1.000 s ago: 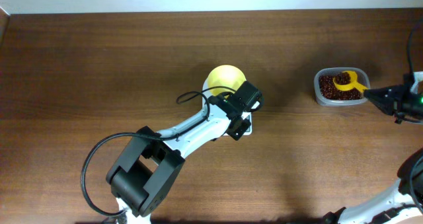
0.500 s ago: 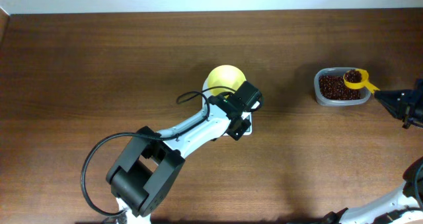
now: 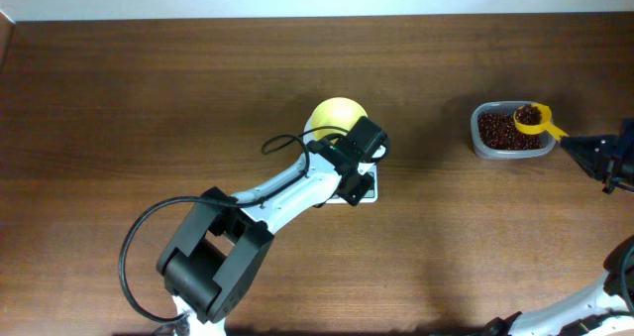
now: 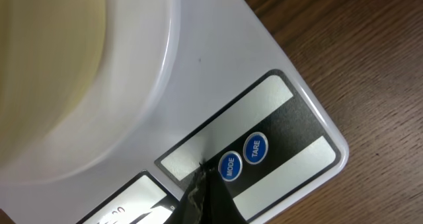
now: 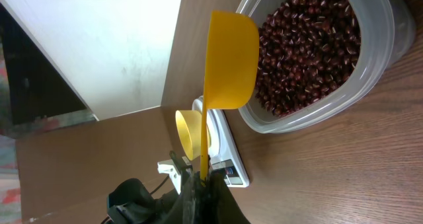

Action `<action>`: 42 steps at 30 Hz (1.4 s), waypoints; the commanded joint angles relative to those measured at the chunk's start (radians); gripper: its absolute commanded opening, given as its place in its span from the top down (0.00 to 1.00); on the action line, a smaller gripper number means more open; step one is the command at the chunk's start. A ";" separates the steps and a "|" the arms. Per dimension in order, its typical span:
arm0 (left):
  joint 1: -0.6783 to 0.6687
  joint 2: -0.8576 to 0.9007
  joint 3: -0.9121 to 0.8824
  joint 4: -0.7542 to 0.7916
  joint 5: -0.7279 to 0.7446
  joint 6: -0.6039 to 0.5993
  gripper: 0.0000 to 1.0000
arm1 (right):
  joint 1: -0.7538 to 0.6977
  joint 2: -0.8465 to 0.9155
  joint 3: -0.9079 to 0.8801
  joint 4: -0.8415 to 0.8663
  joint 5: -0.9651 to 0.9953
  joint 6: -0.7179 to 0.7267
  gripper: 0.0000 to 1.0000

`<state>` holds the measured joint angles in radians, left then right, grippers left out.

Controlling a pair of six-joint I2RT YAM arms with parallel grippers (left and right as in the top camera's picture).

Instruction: Scoop item into bowl and weigh 50g on scale

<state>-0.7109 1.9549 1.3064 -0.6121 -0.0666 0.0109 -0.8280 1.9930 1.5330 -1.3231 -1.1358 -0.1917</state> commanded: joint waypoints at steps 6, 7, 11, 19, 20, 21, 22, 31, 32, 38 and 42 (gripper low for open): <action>0.003 0.008 0.004 0.006 0.010 0.005 1.00 | -0.005 0.011 -0.008 -0.001 -0.031 -0.022 0.96; 0.003 0.008 0.004 0.005 0.010 0.005 1.00 | -0.005 0.011 -0.008 -0.001 -0.031 -0.022 0.96; 0.003 0.009 0.004 0.002 0.006 0.005 1.00 | -0.005 0.011 -0.008 -0.001 -0.031 -0.022 0.96; 0.003 0.010 0.003 -0.010 -0.002 0.005 1.00 | -0.005 0.011 -0.008 -0.001 -0.031 -0.022 0.96; 0.003 0.010 0.003 -0.010 -0.013 0.005 1.00 | -0.005 0.011 -0.008 -0.001 -0.031 -0.022 0.96; 0.003 0.010 0.003 -0.010 -0.020 0.005 1.00 | -0.005 0.011 -0.008 -0.001 -0.031 -0.022 0.96; 0.003 0.010 0.003 -0.010 -0.019 0.005 1.00 | -0.005 0.011 -0.008 -0.001 -0.031 -0.022 0.96; 0.003 0.047 0.003 -0.024 -0.019 0.005 1.00 | -0.005 0.011 -0.008 0.000 -0.031 -0.022 0.96; 0.003 0.048 0.003 -0.024 -0.019 0.005 1.00 | -0.005 0.011 -0.008 -0.001 -0.031 -0.022 0.96; 0.003 0.093 0.003 -0.025 -0.019 0.004 1.00 | -0.005 0.011 -0.008 0.000 -0.031 -0.022 0.96; 0.003 0.095 0.003 -0.032 -0.019 0.004 1.00 | -0.005 0.011 -0.008 0.000 -0.031 -0.022 0.96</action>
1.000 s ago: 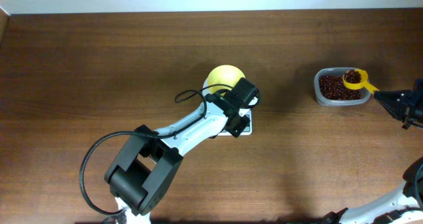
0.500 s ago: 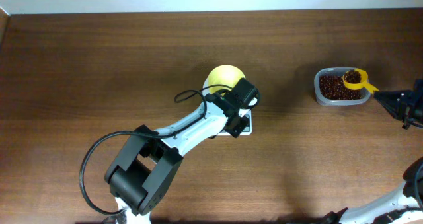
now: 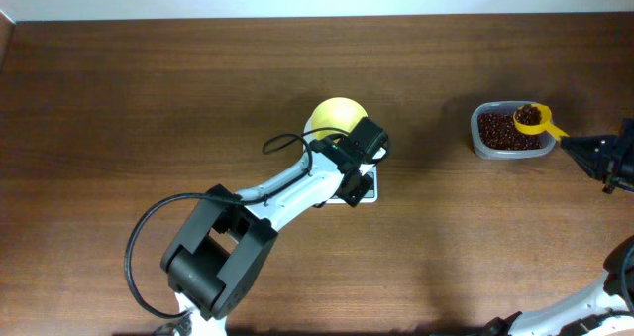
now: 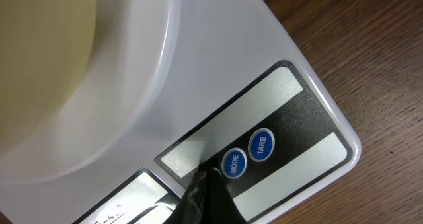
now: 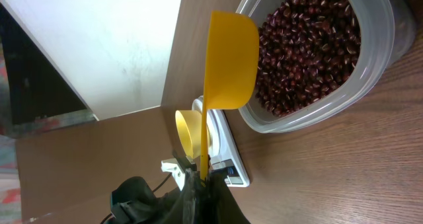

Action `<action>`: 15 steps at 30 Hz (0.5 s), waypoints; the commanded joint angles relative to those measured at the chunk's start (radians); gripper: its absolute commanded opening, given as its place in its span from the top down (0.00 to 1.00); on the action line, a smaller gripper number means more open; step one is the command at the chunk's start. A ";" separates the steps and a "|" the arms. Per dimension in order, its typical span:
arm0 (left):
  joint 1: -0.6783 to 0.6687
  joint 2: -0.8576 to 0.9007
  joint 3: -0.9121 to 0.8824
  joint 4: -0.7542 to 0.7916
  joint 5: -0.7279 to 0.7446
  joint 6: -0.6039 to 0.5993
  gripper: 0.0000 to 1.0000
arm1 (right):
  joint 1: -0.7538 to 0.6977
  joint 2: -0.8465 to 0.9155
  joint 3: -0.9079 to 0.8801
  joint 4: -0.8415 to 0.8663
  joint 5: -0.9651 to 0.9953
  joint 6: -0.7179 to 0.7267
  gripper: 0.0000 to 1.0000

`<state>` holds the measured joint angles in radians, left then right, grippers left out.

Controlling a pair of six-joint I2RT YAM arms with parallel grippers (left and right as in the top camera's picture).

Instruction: Scoop item into bowl and weigh 50g on scale

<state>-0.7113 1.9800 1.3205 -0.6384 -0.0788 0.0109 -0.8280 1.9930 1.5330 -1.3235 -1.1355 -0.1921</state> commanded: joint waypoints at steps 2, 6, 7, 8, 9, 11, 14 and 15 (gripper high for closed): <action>0.004 0.069 -0.011 -0.006 -0.007 0.005 1.00 | -0.005 0.011 -0.008 0.000 -0.031 -0.022 0.96; 0.004 0.070 -0.011 -0.006 -0.007 0.005 1.00 | -0.005 0.011 -0.008 0.000 -0.031 -0.022 0.96; 0.003 0.076 -0.011 -0.006 -0.007 0.005 1.00 | -0.005 0.011 -0.008 0.000 -0.031 -0.022 0.96; 0.003 0.087 -0.011 -0.009 -0.007 0.004 1.00 | -0.005 0.011 -0.008 0.000 -0.031 -0.022 0.96; 0.003 0.100 -0.011 -0.011 -0.006 0.004 1.00 | -0.005 0.011 -0.008 0.000 -0.031 -0.022 0.96; 0.003 0.122 -0.011 -0.013 -0.007 0.005 1.00 | -0.005 0.011 -0.008 0.000 -0.031 -0.022 0.96; 0.003 0.137 -0.011 -0.028 -0.006 0.004 1.00 | -0.005 0.011 -0.008 0.000 -0.031 -0.022 0.96; 0.003 0.137 -0.010 -0.035 -0.006 0.004 1.00 | -0.005 0.011 -0.008 0.000 -0.031 -0.022 0.96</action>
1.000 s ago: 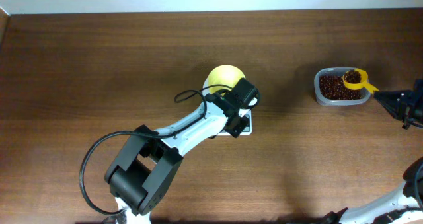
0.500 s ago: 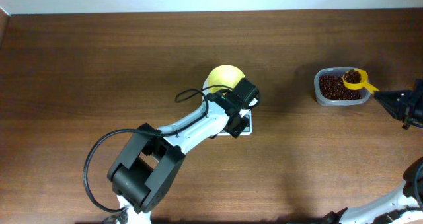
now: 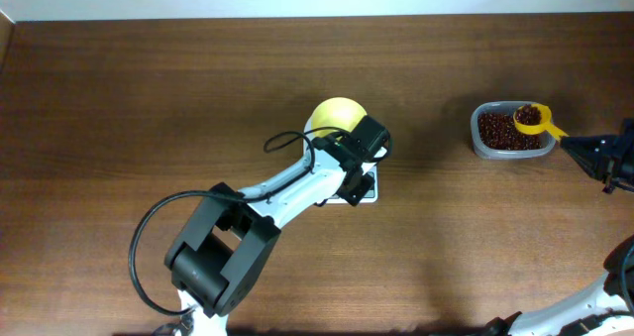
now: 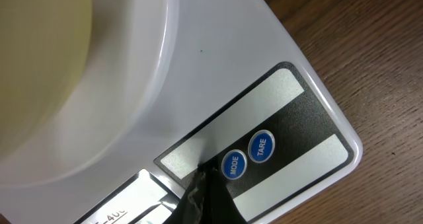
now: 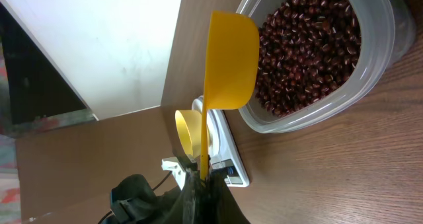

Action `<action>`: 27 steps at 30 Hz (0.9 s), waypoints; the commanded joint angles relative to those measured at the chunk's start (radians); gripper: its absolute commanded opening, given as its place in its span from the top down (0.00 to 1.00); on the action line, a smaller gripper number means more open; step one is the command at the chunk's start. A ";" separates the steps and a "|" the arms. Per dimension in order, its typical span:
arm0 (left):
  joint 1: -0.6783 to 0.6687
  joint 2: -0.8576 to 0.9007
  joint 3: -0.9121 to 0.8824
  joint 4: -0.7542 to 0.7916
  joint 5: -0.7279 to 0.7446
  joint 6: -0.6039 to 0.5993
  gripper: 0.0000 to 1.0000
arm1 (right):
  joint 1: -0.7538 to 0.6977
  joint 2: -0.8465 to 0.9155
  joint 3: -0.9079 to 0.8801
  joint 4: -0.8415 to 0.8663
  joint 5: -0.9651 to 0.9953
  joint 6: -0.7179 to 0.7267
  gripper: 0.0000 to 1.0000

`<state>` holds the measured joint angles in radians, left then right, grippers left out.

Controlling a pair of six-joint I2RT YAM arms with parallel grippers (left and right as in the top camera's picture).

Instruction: Scoop item into bowl and weigh 50g on scale

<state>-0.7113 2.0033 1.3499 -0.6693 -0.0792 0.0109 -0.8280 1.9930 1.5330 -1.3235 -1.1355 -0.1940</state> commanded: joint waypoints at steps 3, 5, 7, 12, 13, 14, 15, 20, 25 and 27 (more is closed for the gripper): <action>0.003 0.101 -0.039 -0.006 -0.006 0.004 1.00 | -0.005 0.011 -0.008 0.000 -0.031 -0.020 0.96; 0.003 0.054 -0.027 -0.005 -0.003 0.004 1.00 | -0.005 0.011 -0.008 0.000 -0.031 -0.019 0.96; 0.005 -0.019 -0.011 -0.006 0.014 0.004 1.00 | -0.005 0.011 -0.008 -0.001 -0.031 -0.019 0.96; 0.039 -0.245 -0.010 -0.014 0.092 0.004 1.00 | -0.005 0.011 -0.008 -0.001 -0.031 -0.019 0.96; 0.041 -0.291 -0.010 -0.023 0.092 0.004 1.00 | -0.005 0.011 -0.008 -0.001 -0.031 -0.019 0.96; 0.043 -0.331 -0.010 -0.029 0.092 0.004 1.00 | -0.005 0.011 -0.008 -0.001 -0.031 -0.019 0.96; 0.053 -0.381 -0.010 -0.038 0.091 0.004 1.00 | -0.005 0.011 -0.008 -0.001 -0.031 -0.020 0.96; 0.332 -0.472 -0.010 -0.164 0.092 -0.027 1.00 | -0.005 0.011 -0.008 -0.001 -0.031 -0.019 0.96; 0.634 -0.471 -0.010 -0.200 0.121 -0.026 1.00 | -0.005 0.011 -0.008 -0.015 -0.031 -0.020 0.96; 0.700 -0.471 -0.010 -0.194 0.117 -0.026 1.00 | -0.005 0.011 -0.008 -0.021 -0.031 -0.043 0.96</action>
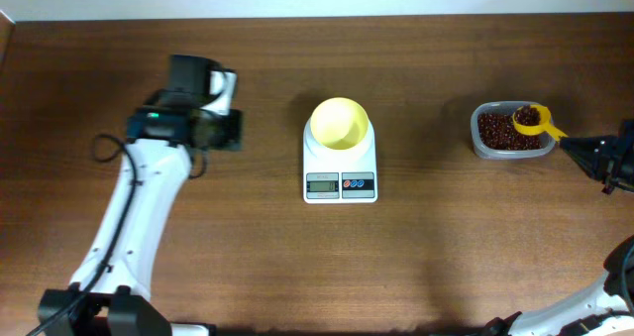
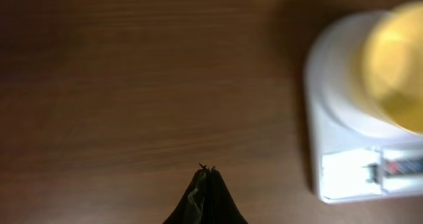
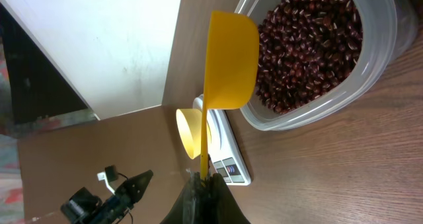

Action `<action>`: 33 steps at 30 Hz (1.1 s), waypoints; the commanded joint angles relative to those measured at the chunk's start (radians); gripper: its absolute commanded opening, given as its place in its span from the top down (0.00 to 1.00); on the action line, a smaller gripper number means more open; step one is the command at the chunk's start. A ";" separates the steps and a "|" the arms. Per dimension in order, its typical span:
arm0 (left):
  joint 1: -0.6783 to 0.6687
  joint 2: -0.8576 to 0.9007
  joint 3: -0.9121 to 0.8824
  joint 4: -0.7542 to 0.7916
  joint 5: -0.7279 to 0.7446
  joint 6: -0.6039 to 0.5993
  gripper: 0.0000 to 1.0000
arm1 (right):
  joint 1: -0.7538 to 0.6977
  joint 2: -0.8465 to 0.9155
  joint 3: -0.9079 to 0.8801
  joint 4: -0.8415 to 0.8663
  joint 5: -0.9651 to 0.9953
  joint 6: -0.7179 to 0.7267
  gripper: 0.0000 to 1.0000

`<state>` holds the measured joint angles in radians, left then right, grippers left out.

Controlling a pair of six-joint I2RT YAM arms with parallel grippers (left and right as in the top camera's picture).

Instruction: Scoop item into bowl and weigh 50g on scale

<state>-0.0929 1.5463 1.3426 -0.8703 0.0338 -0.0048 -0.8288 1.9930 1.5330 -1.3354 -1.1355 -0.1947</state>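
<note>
A yellow bowl (image 1: 340, 123) sits on the white scale (image 1: 340, 185) at mid table, unobstructed. My left gripper (image 1: 236, 131) is shut on nothing and hangs over bare wood left of the scale. The blurred left wrist view shows its tip (image 2: 206, 168), with the scale (image 2: 344, 164) and bowl (image 2: 396, 65) to the right. My right gripper (image 1: 572, 144) is shut on the handle of a yellow scoop (image 1: 532, 119). The scoop holds red beans and hovers over the bean container (image 1: 507, 136). The right wrist view shows the scoop (image 3: 231, 59) above the beans (image 3: 317, 52).
The scale's display and blue buttons (image 1: 359, 185) face the front edge. The bean container sits near the right table edge. My left arm (image 1: 139, 207) runs from the front left toward the back. Dark wood table (image 1: 446, 257) lies all around.
My left gripper has left the scale's button panel and now hangs well to the left of the scale, still shut. The right gripper and loaded scoop have not moved.
At every earlier moment my shut left tip rested on the scale's panel beside the MODE button, shifting only slightly. Now it is away at the left and the scale stands uncovered. The right gripper held the bean-filled scoop over the container throughout.
</note>
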 commanded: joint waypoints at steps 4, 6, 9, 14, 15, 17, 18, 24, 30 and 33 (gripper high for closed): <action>0.198 -0.014 -0.003 0.032 -0.002 -0.010 1.00 | -0.004 0.011 -0.008 -0.057 -0.032 -0.064 0.96; 0.238 -0.014 -0.003 0.064 -0.039 -0.011 1.00 | -0.004 0.011 -0.008 -0.068 -0.032 -0.064 0.96; 0.280 -0.014 -0.003 0.119 -0.041 -0.011 0.93 | -0.003 0.011 -0.008 -0.077 -0.041 -0.064 0.96; 0.312 -0.014 -0.003 0.130 -0.068 -0.010 0.01 | -0.002 0.011 -0.008 -0.179 -0.130 -0.219 0.96; 0.328 -0.014 -0.003 0.130 -0.074 -0.011 0.01 | -0.002 0.011 -0.008 -0.224 -0.132 -0.269 0.96; 0.357 -0.014 -0.003 0.130 -0.075 -0.011 0.01 | 0.001 0.011 -0.008 -0.303 -0.133 -0.349 0.96; 0.374 -0.014 -0.003 0.129 -0.075 -0.010 0.01 | 0.009 0.011 -0.008 -0.342 -0.133 -0.388 0.96; 0.402 -0.014 -0.003 0.129 -0.075 -0.010 0.01 | 0.227 0.008 -0.009 -0.364 -0.126 -0.415 0.96; 0.402 -0.014 -0.003 0.129 -0.075 -0.010 0.01 | 0.356 0.008 -0.009 -0.363 -0.198 -0.415 0.96; 0.402 -0.014 -0.003 0.129 -0.075 -0.010 0.01 | 0.381 0.008 -0.009 -0.364 -0.228 -0.396 0.96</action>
<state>0.3054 1.5463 1.3426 -0.7437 -0.0341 -0.0158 -0.4702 1.9984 1.5276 -1.6947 -1.2850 -0.5838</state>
